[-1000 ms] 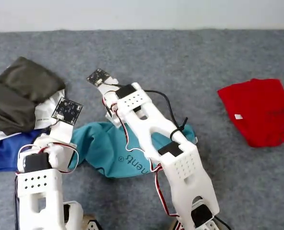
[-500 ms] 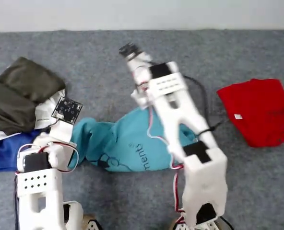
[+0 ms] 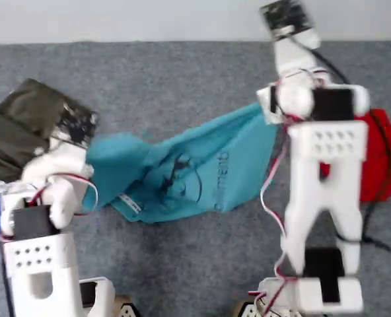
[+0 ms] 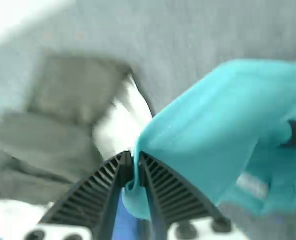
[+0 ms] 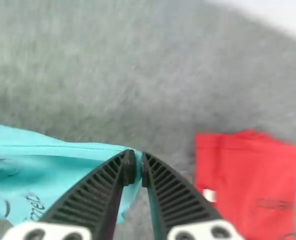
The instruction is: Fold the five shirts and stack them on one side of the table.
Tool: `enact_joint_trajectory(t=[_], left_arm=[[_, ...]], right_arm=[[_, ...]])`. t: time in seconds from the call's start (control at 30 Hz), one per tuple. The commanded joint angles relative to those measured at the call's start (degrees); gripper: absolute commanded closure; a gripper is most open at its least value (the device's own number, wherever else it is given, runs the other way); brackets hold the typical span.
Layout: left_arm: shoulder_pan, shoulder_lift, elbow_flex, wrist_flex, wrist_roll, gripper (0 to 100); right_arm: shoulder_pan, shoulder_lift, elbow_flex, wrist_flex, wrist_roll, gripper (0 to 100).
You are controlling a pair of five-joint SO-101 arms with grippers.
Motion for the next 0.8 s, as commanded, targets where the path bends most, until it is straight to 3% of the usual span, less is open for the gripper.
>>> enact_joint_trajectory(t=[0.0,0.23,0.43,0.67,0.77], left_arm=[[4.0,-0.5,-20.2,2.2,6.1,99],[7.0,-0.4,-45.7,3.3,12.8,99],[10.2,-0.4,-62.9,3.0,13.4,99],[10.2,-0.4,-69.8,0.0,13.4,99],[10.3,-0.4,-69.5,0.0,13.4,99]], right_arm=[[0.7,-9.1,-1.9,-0.7,-3.0,99.0],[0.3,-19.8,-1.8,0.0,-5.2,99.0],[0.7,-30.6,-1.8,0.7,-5.1,99.0],[1.3,-39.4,-1.8,0.7,-5.0,99.1],[5.1,-41.6,-1.8,1.6,-5.0,99.1]])
